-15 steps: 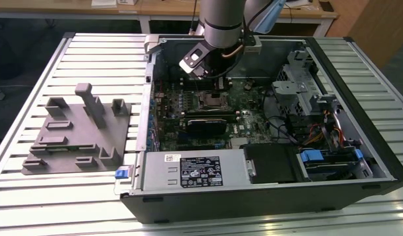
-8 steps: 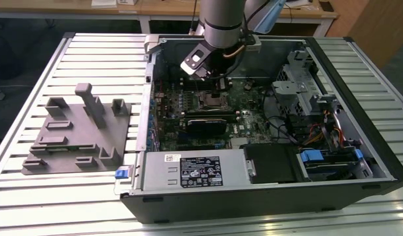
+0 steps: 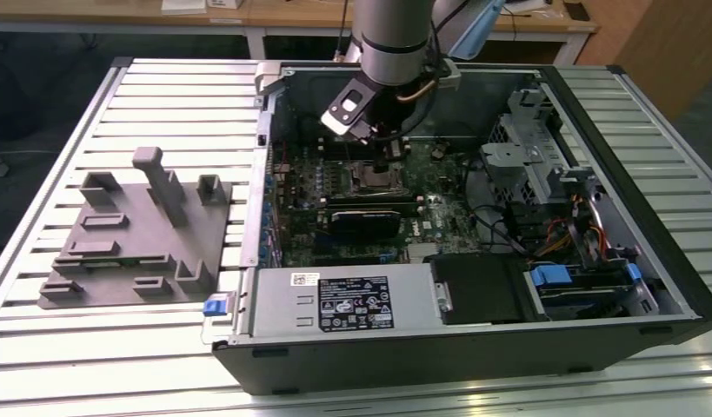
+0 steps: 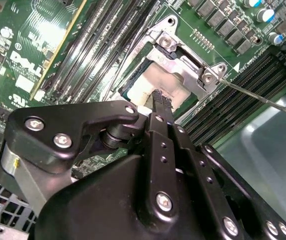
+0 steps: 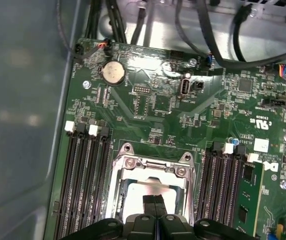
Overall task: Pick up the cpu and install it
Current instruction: 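Close the cpu cover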
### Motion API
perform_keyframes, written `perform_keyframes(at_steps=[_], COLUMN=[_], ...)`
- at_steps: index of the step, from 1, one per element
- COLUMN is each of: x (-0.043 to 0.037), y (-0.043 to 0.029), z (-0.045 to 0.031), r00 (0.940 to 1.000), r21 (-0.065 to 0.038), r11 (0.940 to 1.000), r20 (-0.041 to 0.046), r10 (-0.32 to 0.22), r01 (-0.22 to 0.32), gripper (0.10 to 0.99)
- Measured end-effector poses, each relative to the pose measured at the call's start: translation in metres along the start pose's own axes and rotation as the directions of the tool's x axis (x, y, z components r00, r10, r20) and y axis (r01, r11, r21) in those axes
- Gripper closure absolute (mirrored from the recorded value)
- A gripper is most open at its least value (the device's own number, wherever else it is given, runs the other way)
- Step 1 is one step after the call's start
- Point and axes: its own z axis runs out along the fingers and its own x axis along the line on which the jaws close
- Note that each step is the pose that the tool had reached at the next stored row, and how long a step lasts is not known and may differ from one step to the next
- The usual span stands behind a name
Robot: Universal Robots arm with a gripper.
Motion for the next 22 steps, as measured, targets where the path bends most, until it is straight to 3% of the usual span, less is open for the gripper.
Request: perform_keyframes(at_steps=[11,22], x=[0.0,0.0], y=[0.0,0.0], z=[0.0001,0.0001], r00=[0.9956,0.9821], r21=[0.001,0.002], r11=[0.9956,0.9821], r20=[-0.0034,-0.0069], r10=[-0.093,-0.188], r01=[0.093,0.188], gripper=[0.98,0.98])
